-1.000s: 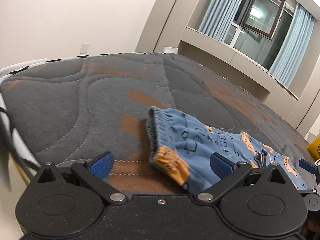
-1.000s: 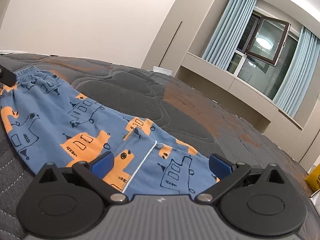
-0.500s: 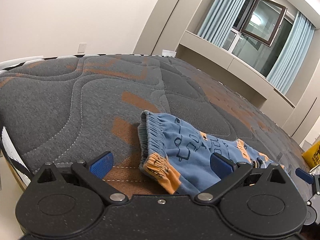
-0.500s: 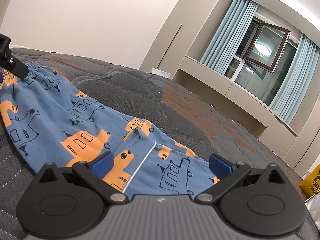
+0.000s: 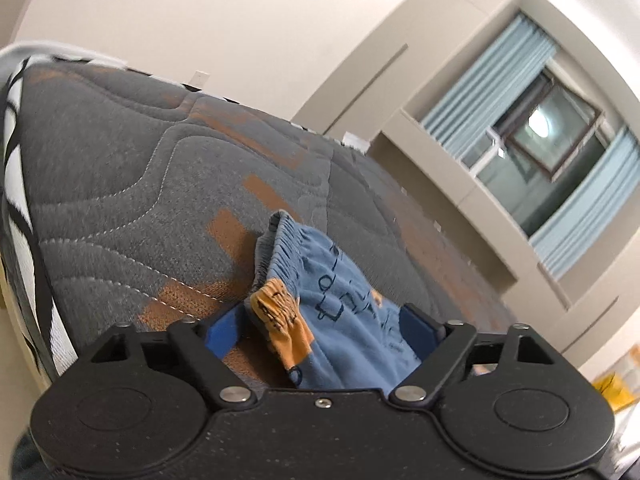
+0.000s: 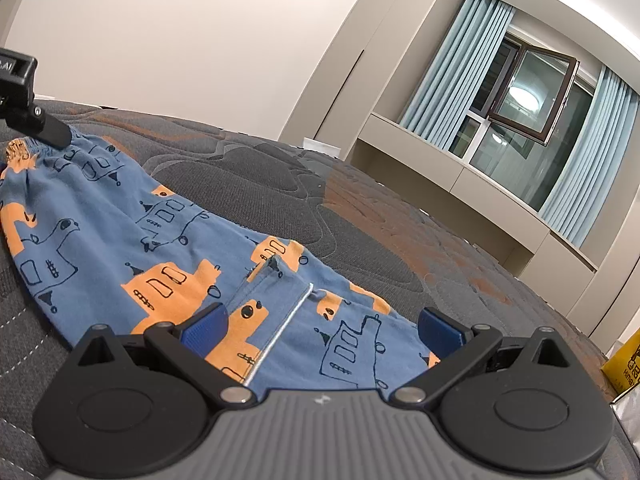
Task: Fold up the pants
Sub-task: 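Lift the waistband with the left gripper and fold it over the pants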
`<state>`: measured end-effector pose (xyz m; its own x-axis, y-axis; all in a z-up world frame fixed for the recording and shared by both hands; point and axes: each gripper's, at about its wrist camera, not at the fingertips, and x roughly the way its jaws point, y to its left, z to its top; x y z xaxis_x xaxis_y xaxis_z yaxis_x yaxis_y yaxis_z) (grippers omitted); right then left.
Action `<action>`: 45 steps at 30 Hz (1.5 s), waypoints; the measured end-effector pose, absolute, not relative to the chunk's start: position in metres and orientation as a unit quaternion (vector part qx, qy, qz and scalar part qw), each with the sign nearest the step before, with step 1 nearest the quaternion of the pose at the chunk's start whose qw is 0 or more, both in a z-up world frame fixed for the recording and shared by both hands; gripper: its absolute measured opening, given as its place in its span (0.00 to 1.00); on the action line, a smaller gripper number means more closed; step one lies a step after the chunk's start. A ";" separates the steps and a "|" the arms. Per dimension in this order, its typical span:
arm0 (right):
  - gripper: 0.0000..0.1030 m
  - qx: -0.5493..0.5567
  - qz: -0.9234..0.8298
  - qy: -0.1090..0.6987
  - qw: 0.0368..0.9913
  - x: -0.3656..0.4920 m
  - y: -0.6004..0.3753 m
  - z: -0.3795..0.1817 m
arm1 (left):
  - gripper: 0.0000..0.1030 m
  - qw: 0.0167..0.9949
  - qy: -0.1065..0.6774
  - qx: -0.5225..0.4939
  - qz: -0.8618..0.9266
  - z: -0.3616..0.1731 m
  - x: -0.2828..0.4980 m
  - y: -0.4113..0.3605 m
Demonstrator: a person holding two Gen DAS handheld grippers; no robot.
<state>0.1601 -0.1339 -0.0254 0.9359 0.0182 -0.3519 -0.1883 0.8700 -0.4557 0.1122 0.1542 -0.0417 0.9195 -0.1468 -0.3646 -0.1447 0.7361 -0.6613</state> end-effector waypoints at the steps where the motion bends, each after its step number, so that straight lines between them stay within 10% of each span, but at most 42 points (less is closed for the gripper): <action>1: 1.00 -0.248 0.055 0.171 0.952 0.160 -0.134 -0.025 | 0.75 0.908 0.198 -0.370 0.000 -0.042 0.112 0.155; 9: 1.00 -0.247 0.055 0.172 0.952 0.161 -0.134 -0.025 | 0.63 0.911 0.211 -0.352 0.021 -0.043 0.119 0.152; 14: 1.00 -0.237 0.058 0.176 0.953 0.163 -0.136 -0.023 | 0.33 0.904 0.216 -0.366 0.047 -0.046 0.121 0.157; 23: 1.00 -0.191 0.077 0.200 0.958 0.174 -0.145 -0.020 | 0.21 0.903 0.219 -0.363 0.064 -0.046 0.125 0.157; 45: 1.00 -0.066 0.064 0.166 0.982 0.156 -0.214 0.010 | 0.17 0.970 0.142 -0.180 -0.080 0.063 0.142 0.059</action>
